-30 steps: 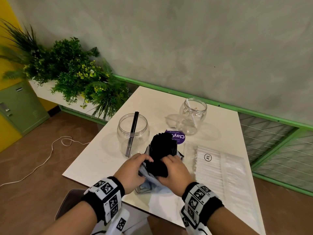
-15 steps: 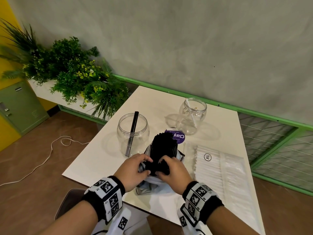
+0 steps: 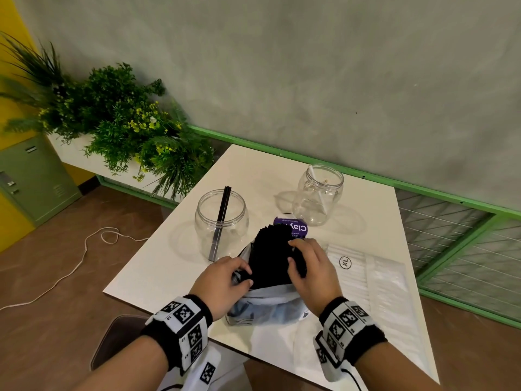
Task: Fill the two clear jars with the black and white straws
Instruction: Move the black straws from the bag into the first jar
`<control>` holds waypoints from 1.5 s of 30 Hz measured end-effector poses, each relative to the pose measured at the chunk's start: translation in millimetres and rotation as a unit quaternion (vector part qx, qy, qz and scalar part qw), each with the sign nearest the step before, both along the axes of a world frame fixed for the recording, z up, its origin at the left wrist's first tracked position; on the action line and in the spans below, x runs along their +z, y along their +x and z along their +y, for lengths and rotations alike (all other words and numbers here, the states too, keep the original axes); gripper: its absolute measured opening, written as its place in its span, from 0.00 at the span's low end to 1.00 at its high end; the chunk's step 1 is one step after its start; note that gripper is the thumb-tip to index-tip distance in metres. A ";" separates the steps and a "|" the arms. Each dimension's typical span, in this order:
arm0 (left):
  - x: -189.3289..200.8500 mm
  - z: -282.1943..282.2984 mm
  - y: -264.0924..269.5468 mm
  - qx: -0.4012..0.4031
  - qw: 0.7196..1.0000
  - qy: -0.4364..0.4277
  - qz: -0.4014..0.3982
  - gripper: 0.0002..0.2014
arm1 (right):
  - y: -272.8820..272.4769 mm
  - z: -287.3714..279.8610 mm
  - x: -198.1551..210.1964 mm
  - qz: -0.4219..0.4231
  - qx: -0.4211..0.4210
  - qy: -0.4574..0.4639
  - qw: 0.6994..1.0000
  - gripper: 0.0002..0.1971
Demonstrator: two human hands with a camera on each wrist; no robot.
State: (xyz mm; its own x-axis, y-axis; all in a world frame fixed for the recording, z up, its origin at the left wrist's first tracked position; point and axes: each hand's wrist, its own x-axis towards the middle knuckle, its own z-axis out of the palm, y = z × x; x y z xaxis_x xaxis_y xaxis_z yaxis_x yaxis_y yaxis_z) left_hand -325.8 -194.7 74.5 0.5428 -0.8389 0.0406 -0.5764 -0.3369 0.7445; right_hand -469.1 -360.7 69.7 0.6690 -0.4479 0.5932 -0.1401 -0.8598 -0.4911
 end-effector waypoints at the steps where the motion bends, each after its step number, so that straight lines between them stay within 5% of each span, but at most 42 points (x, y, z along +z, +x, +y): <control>1: 0.1 0.2 -0.3 0.001 1.000 0.000 0.001 0.09 | -1.3 -3.9 -0.2 -0.003 -0.019 -0.018 1.000 0.14; 4: -0.1 0.6 -0.8 -0.001 1.000 -0.004 0.002 0.08 | -4.4 -17.3 -0.8 0.002 -0.049 -0.044 0.998 0.12; 13: 1.1 2.4 0.4 0.003 1.000 0.000 0.004 0.07 | -7.2 -31.4 1.4 -0.032 -0.051 0.086 0.994 0.14; 19: 1.7 1.1 1.5 -0.001 1.000 0.008 -0.002 0.07 | -6.3 -44.4 -8.3 0.104 -0.034 0.071 0.991 0.23; 23: 3.0 0.5 2.0 -0.011 1.000 0.006 0.007 0.07 | -7.0 -46.3 -4.9 0.123 -0.017 0.006 0.992 0.22; 35: 0.6 -2.6 4.3 -0.022 0.999 0.004 0.023 0.11 | 5.8 -62.1 7.3 0.146 -0.001 0.014 0.989 0.15; 42: -0.2 -2.5 6.0 -0.025 0.999 -0.002 0.029 0.11 | 8.7 -71.2 4.8 0.196 -0.020 -0.012 0.980 0.34; 45: -1.7 -3.3 7.3 -0.028 0.999 -0.003 0.026 0.11 | 2.6 -51.3 6.6 0.130 -0.042 0.038 0.990 0.34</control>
State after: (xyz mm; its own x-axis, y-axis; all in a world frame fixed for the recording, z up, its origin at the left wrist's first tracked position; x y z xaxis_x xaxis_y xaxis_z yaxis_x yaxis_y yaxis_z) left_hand -318.5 -198.0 72.9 0.4964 -0.8679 0.0186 -0.5550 -0.3008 0.7755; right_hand -466.6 -412.0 76.3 0.7534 -0.5456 0.3670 -0.3402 -0.8011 -0.4924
